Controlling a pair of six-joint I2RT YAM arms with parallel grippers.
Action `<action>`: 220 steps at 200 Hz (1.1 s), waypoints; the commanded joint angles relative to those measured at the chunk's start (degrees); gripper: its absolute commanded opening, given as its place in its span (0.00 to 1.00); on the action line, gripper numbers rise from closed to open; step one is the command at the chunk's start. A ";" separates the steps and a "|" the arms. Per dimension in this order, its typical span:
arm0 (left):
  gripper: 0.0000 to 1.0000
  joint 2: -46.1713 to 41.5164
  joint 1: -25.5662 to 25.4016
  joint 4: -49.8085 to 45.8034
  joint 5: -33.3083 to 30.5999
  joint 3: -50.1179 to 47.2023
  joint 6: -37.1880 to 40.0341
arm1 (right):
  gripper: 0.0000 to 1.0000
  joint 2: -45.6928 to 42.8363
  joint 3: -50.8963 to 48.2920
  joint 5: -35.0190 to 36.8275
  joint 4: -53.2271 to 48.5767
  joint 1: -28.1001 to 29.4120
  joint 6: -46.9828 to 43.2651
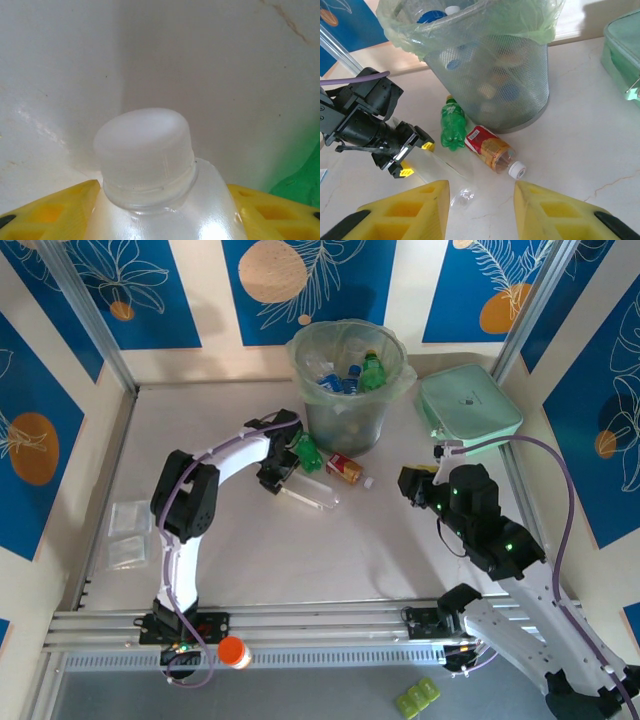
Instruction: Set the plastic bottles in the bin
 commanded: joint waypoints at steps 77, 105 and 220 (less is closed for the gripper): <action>0.48 -27.97 -2.01 13.29 8.07 -15.62 23.26 | 0.53 4.76 2.07 -19.08 3.30 5.09 -0.01; 0.48 -38.07 -2.48 26.42 16.33 -23.43 29.56 | 0.61 7.35 3.51 -24.49 5.83 4.49 3.91; 0.48 -55.48 -3.24 76.35 39.60 -38.39 24.16 | 0.86 16.65 2.62 -64.99 31.10 -2.49 23.14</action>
